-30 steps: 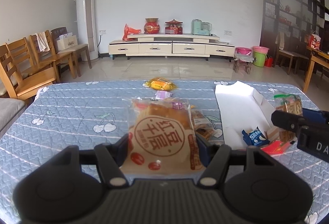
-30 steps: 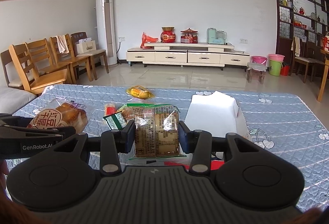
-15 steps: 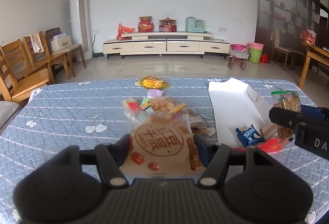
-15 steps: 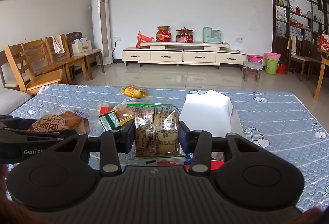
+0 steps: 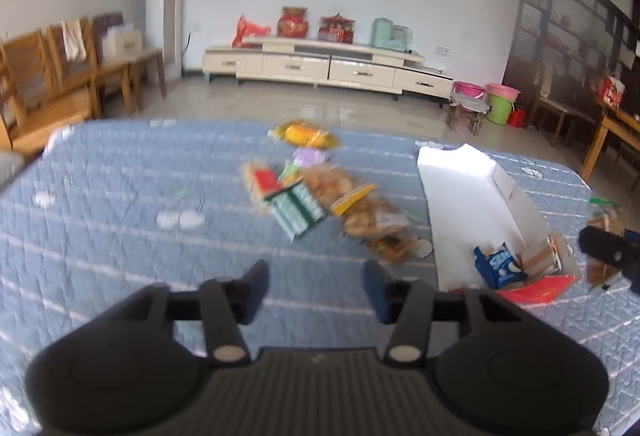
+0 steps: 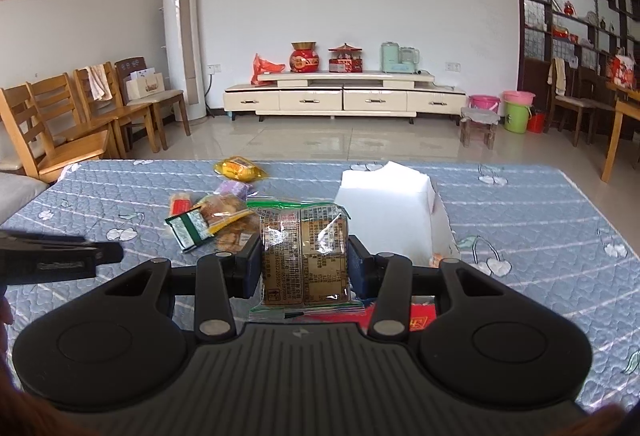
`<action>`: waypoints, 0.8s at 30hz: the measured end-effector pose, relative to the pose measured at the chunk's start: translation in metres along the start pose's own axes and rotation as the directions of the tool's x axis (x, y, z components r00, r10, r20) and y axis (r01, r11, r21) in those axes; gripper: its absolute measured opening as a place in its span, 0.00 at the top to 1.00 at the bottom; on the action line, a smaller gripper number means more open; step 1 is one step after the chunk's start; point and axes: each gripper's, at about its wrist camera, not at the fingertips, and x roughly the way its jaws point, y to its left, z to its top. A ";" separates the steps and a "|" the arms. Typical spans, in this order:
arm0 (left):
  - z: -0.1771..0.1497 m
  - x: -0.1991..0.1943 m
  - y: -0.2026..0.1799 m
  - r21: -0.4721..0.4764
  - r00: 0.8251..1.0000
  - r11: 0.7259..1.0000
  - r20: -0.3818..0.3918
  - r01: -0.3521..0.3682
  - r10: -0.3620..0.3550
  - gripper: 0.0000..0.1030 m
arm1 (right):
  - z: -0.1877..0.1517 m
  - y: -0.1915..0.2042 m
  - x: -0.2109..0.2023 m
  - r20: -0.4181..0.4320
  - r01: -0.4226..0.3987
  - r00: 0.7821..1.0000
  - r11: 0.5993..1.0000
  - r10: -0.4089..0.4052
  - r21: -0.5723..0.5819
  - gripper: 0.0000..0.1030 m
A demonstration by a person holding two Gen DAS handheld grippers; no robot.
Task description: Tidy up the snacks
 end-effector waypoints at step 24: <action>-0.107 -0.016 0.001 0.100 0.962 0.985 -0.249 0.143 -0.114 0.35 | -0.004 0.008 0.003 -0.028 -0.026 0.999 1.000 0.027 0.016 0.48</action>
